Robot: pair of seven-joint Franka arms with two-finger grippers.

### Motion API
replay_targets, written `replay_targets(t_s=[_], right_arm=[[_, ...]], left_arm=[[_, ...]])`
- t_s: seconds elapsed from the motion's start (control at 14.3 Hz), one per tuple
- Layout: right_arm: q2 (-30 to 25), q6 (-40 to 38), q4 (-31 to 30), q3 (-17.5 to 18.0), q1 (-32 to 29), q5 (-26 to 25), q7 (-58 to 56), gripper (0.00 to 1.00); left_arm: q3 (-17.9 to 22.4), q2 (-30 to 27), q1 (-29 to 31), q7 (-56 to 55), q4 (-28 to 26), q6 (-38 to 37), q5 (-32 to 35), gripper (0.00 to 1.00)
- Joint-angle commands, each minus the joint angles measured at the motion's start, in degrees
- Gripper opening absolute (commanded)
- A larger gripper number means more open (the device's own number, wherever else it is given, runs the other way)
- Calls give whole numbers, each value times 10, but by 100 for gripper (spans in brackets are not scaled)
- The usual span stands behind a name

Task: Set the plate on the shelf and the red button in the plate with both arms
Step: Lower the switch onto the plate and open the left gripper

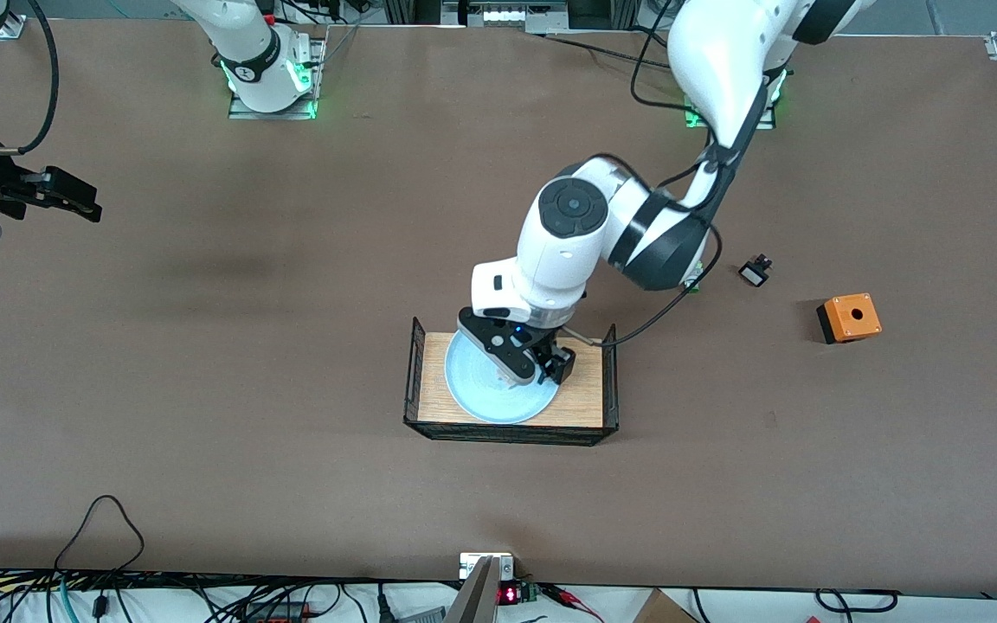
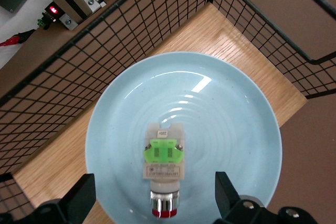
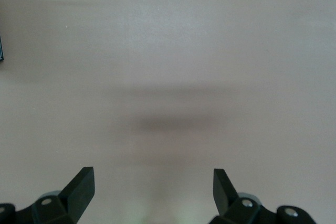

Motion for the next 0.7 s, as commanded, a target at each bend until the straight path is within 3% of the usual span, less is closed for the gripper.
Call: replay_targets(t_s=[0.0,0.63], right_arm=[[-3,-11,6,-1,-1,-2,-9,100],[-2,-15,6,-2,-3,-2,-9,100]], left_arm=[[3,-73,15,-20,-9,-104,0,100],[1,-200,133,-20,-12,-375,2,100]])
